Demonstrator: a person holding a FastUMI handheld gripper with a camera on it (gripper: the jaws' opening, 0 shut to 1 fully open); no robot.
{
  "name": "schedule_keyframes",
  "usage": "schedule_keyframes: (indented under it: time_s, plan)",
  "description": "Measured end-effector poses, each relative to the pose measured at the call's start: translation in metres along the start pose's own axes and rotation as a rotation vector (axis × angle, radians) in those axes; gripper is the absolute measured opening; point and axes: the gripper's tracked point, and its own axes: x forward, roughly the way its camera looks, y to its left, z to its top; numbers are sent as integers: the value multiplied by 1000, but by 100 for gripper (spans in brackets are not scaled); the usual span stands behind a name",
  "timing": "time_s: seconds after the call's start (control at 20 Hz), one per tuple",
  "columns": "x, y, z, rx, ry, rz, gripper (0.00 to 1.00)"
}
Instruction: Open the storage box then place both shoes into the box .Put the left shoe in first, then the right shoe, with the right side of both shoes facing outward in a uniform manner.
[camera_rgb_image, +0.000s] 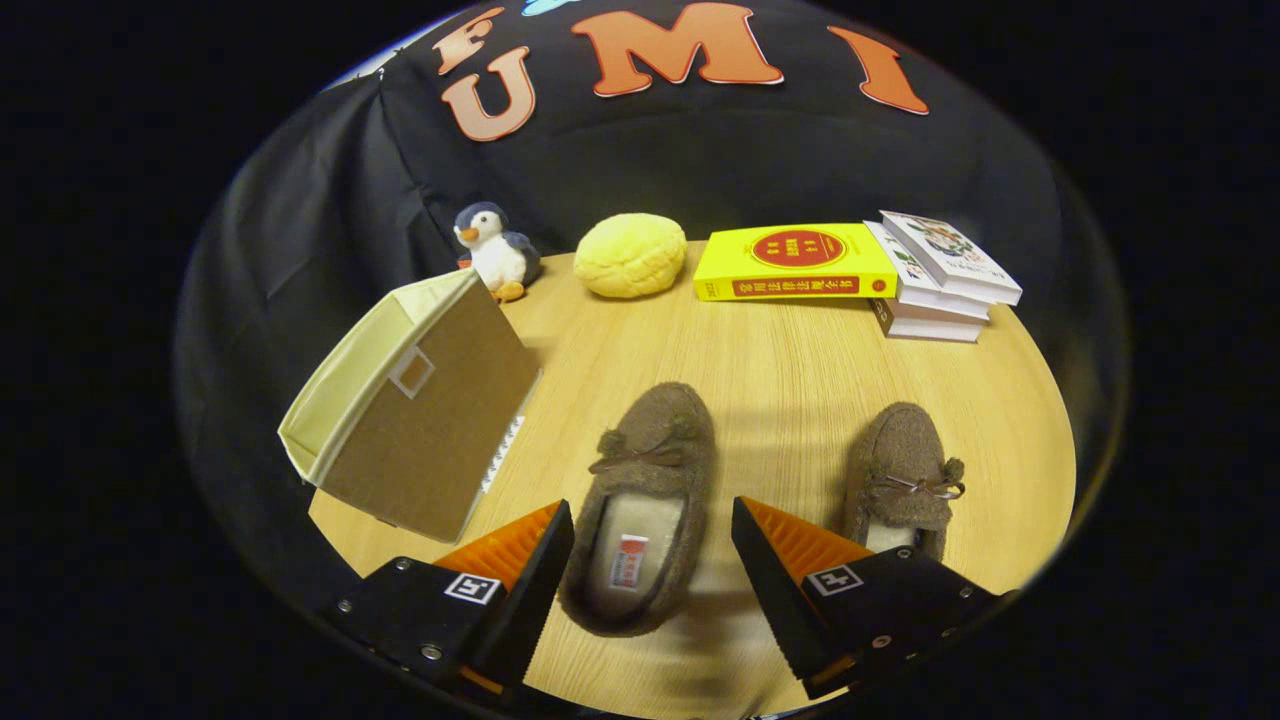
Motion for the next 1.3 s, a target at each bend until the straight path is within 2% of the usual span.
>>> schedule_keyframes:
  time_s: [0.15,0.4,0.5,0.55,0.7,0.75,0.95,1.1,1.3]
  plan:
    - [18,-9,-14,10,54,-7,83]
    - [47,-17,-10,7,70,-33,69]
    - [59,-23,-8,3,74,-64,58]
    - [64,-22,-10,14,87,-65,47]
    - [71,-18,-13,58,118,-71,33]
    - [71,-18,-11,69,123,-77,24]
    - [62,-18,-5,149,134,-103,6]
    - [44,-9,12,137,103,-118,3]
    - [14,30,50,142,62,-83,3]
